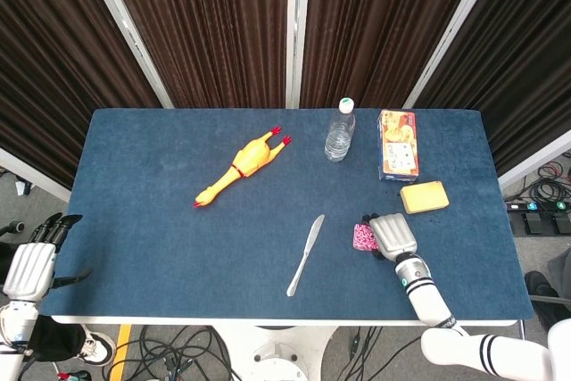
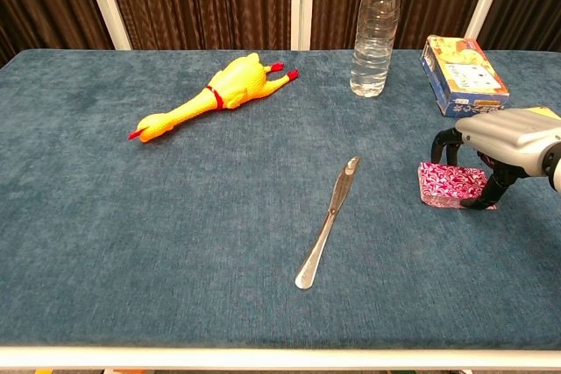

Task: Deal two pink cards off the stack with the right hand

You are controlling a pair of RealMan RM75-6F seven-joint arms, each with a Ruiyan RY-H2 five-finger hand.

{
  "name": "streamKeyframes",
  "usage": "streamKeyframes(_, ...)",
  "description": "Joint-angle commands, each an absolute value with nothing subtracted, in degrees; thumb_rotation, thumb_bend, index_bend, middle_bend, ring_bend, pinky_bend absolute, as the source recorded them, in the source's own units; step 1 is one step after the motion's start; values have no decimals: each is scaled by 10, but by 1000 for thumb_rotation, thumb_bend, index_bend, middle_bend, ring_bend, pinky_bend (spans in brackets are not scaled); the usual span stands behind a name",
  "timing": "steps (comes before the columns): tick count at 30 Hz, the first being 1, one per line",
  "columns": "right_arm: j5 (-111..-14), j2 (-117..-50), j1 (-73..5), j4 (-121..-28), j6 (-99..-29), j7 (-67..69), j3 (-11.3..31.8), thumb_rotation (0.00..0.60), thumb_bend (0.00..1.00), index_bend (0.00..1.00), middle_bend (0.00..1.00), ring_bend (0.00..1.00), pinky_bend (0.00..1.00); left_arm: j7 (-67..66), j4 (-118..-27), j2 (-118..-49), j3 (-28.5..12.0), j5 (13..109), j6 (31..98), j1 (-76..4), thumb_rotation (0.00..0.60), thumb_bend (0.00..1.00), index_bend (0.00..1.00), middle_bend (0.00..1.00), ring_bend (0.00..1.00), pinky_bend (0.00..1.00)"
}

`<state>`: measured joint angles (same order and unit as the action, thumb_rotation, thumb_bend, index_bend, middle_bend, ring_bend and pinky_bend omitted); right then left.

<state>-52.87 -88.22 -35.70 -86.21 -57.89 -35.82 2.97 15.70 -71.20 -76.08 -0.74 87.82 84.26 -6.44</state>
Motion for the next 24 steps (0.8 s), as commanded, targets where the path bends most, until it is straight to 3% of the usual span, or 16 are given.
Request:
streamKeyframes(1,-533,-882,-356,-862,-582,-356,31,600,185,379,408,815,910,159,-712,-761,-7,878,842,-64,600,31,145,154,64,180)
streamKeyframes(16,-551,-872,-352,-873,-595,-342,38,600,193,412,435,823,910,165,-715,-758,-7,880,841,-65,600,31,145,154,64,180)
streamKeyframes(24,-531,-874,-381,-859,-577,-355,71,600,194,412,435,823,910,165,-714,-758,-7,880,842,-65,600,31,145,155,64,181)
